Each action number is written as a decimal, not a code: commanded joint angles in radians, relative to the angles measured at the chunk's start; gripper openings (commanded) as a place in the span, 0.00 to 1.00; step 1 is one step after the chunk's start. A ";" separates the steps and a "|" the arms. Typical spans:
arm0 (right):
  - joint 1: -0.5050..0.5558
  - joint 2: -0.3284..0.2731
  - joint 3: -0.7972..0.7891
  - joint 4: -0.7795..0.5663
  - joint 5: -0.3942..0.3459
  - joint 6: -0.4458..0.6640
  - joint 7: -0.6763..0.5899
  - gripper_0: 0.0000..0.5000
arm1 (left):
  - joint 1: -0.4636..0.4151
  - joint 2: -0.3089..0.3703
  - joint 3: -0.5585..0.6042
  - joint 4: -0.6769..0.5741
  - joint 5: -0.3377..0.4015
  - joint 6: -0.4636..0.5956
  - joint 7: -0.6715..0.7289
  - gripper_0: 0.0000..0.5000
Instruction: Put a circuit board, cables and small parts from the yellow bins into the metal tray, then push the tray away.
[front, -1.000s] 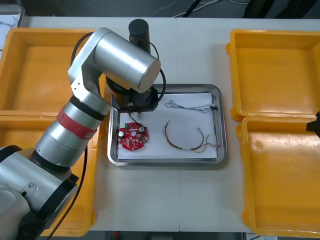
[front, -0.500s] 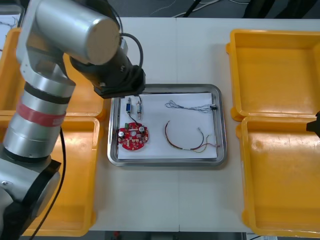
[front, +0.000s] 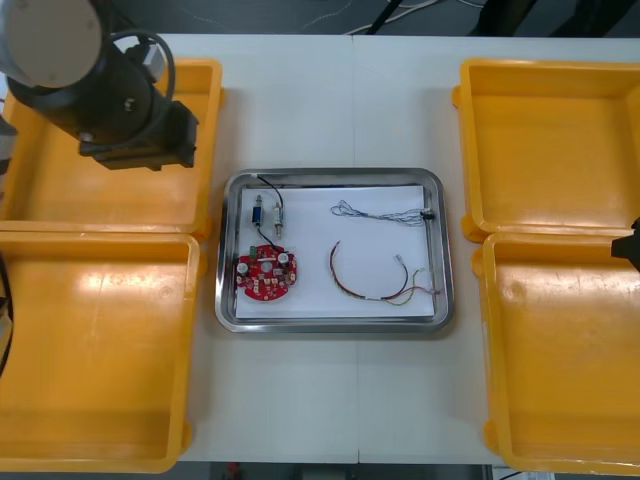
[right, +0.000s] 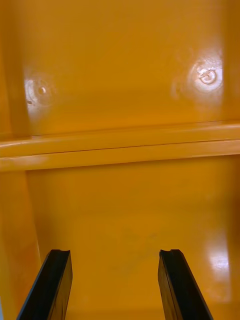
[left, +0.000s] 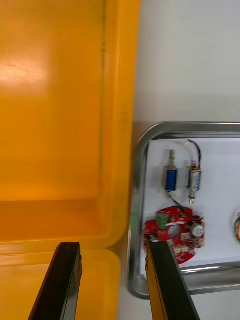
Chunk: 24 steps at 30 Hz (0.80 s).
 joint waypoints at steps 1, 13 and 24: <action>0.007 -0.055 -0.014 -0.035 -0.053 0.003 -0.011 1.00 | 0.050 0.130 0.061 -0.048 0.068 0.007 -0.138 0.76; -0.051 -0.092 0.121 -0.078 -0.134 0.003 0.029 1.00 | 0.162 0.301 0.156 -0.104 0.221 0.007 -0.181 0.77; -0.143 -0.095 0.260 -0.078 -0.193 0.003 0.061 1.00 | 0.228 0.357 0.207 -0.138 0.232 0.007 -0.219 0.77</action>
